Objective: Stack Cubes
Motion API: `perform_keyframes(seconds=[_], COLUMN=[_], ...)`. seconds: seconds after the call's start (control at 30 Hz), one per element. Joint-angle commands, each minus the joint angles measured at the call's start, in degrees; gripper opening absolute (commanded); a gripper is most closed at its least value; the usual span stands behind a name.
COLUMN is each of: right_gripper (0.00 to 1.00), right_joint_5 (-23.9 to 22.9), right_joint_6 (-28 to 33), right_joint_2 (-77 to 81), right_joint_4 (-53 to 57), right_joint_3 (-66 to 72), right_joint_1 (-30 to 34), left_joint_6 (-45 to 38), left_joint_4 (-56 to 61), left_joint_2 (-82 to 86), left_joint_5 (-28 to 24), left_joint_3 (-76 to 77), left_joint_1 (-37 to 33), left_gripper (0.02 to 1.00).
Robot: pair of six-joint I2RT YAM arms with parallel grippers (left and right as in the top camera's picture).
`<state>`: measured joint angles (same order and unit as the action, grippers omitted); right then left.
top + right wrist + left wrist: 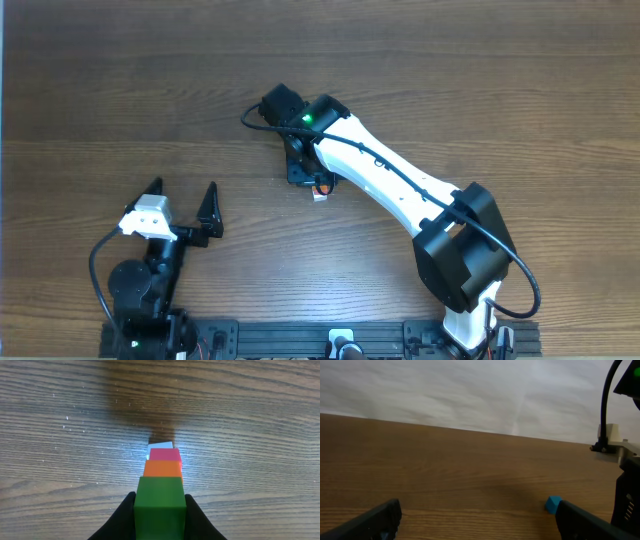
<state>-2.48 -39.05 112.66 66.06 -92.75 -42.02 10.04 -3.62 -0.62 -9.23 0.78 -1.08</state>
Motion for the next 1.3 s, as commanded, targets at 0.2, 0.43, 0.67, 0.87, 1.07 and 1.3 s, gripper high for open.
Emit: perform_keyframes(seconds=[0.2,0.43,0.67,0.87,1.07,1.3], right_gripper=[0.492,0.991,0.991,0.991,0.993,0.991], right_joint_5=[0.3,0.3,-0.7,-2.1,-2.1,-2.1], right_joint_6=[-0.8,-0.8,-0.2,3.6,7.1,9.6], right_joint_2=[-1.8,-1.8,-1.8,-1.7,1.7,11.3], right_joint_4=[-0.1,-0.1,-1.0,-0.7,1.7,7.5], right_joint_3=[0.7,0.7,0.0,-4.9,-13.0,-24.6], right_joint_1=[0.4,0.4,0.5,2.4,5.1,7.3], left_joint_6=[-0.8,-0.8,-0.8,-0.8,-0.8,-0.8], left_joint_4=[0.2,0.2,0.2,0.2,0.2,0.2], left_joint_2=[0.3,0.3,0.3,0.3,0.3,0.3], left_joint_5=[-0.3,-0.3,-0.3,-0.3,-0.3,-0.3], left_joint_3=[-0.4,-0.4,-0.4,-0.4,-0.4,-0.4], left_joint_1=[0.2,0.2,0.2,0.2,0.2,0.2], left_gripper=[0.998,1.000,1.000,1.000,1.000,1.000])
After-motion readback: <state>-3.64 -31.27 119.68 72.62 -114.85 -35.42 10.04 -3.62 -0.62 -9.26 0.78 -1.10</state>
